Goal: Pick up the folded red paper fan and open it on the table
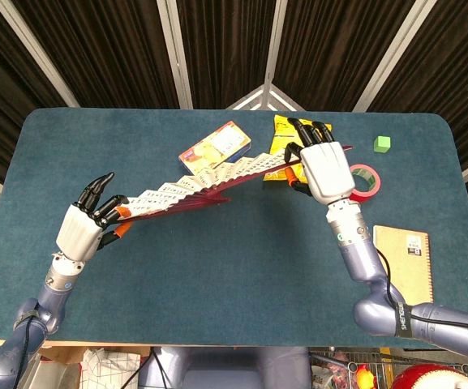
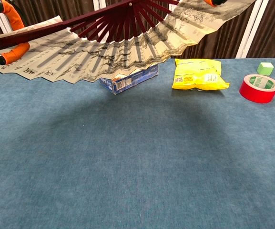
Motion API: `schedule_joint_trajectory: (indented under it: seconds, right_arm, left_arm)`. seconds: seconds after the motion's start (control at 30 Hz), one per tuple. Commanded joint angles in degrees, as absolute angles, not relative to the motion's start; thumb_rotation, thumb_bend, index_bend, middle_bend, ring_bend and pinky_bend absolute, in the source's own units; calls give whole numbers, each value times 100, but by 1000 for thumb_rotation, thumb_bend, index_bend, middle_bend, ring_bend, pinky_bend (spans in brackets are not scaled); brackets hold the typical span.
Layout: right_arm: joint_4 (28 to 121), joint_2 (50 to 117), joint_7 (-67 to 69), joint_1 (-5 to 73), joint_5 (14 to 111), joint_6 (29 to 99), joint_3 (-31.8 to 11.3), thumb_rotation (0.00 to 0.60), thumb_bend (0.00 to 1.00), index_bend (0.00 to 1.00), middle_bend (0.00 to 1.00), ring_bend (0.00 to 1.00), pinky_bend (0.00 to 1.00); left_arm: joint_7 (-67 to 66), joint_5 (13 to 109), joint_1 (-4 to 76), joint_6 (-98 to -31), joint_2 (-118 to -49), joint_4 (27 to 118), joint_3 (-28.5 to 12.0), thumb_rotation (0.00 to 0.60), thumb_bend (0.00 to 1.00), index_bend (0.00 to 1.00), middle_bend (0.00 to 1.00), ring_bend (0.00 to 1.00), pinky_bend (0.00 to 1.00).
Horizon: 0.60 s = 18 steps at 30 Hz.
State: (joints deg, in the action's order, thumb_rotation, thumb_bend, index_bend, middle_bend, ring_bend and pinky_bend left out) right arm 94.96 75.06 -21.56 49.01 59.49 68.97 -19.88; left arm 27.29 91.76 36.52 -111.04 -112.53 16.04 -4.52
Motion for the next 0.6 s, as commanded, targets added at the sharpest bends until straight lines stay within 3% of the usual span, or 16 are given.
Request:
schedule_joint_trajectory:
  seconds: [0.03, 0.1, 0.17, 0.3, 0.37, 0.43, 0.6]
  right_arm:
    - [9476, 7514, -2154, 4885, 5956, 6871, -1971, 600, 469, 911, 161, 212, 163]
    - [9477, 7499, -2163, 4876, 5942, 6811, -1949, 600, 469, 889, 160, 212, 163]
    - [9514, 7438, -2207, 4877, 5881, 6675, -1910, 600, 469, 783, 159, 211, 160]
    - [9651, 7198, -2535, 4925, 5678, 6339, -1795, 600, 413, 401, 154, 169, 126]
    - [9747, 7121, -2669, 4954, 5517, 6221, -1775, 600, 350, 273, 141, 151, 112]
    - [9813, 7078, -2760, 4975, 5390, 6169, -1773, 600, 306, 206, 125, 141, 103]
    - [9868, 7021, -2971, 5008, 5206, 6149, -1747, 600, 288, 174, 107, 132, 92]
  left_arm:
    - [2611, 9214, 3674, -11131, -11247, 1591, -414, 600, 494, 719, 467, 80, 212]
    - [2543, 9231, 3681, -11138, -11248, 1588, -394, 600, 494, 719, 466, 81, 212]
    - [2500, 9238, 3688, -11143, -11253, 1601, -385, 600, 494, 719, 465, 81, 212]
    - [2420, 9245, 3709, -11163, -11269, 1625, -378, 600, 494, 719, 465, 80, 212]
    - [2354, 9266, 3723, -11175, -11271, 1613, -359, 600, 494, 720, 466, 80, 212]
    - [2286, 9288, 3729, -11183, -11271, 1598, -336, 600, 494, 721, 467, 81, 212]
    - [2146, 9313, 3733, -11193, -11263, 1566, -307, 600, 494, 724, 469, 81, 212]
